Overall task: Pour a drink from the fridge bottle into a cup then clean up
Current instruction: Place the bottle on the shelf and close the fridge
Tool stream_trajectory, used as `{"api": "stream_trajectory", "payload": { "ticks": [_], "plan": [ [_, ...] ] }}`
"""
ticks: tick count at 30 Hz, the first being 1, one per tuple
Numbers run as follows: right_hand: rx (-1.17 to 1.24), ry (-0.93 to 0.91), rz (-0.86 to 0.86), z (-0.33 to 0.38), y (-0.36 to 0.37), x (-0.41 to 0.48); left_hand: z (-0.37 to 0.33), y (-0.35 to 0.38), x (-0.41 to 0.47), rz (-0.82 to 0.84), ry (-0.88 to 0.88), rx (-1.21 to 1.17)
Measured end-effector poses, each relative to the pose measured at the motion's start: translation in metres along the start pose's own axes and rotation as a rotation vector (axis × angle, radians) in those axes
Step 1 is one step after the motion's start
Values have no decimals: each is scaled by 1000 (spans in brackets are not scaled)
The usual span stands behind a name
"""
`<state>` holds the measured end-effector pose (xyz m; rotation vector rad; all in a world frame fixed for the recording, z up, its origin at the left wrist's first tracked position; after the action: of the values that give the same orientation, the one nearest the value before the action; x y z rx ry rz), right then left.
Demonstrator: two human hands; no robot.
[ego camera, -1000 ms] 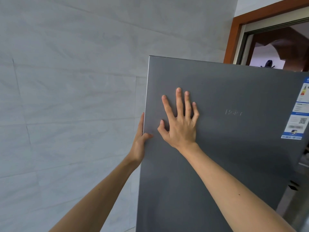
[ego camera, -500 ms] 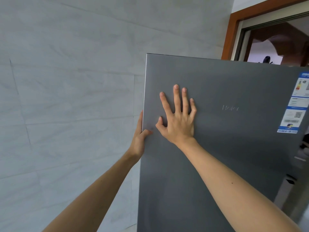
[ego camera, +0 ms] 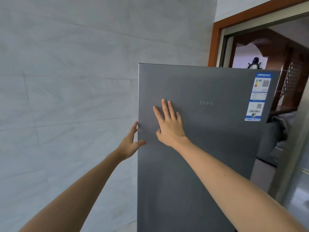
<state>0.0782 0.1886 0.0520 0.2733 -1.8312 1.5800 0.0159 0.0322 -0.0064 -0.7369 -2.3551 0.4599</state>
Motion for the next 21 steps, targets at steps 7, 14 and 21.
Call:
{"api": "stream_trajectory", "payload": {
  "ticks": [7, 14, 21],
  "plan": [
    [41, 98, 479, -24, 2, -63, -10, 9, -54, 271, -55, 493],
    [-69, 112, 706, -39, 11, -115, -17, 28, -85, 451, -64, 651],
    [-72, 161, 736, -44, 6, -140, -16, 40, -85, 534, -23, 696]
  ]
}}
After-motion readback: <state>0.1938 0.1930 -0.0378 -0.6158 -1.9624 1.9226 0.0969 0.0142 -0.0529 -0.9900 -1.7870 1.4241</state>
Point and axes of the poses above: each hand's wrist, its own x-axis towards the middle knuckle, its own y-axis out of the palm, z = x × y, the point moved 4 cm from there along x, towards the middle knuckle, and after that the axes turned 12 degrees about y, right-handed, at the moved point
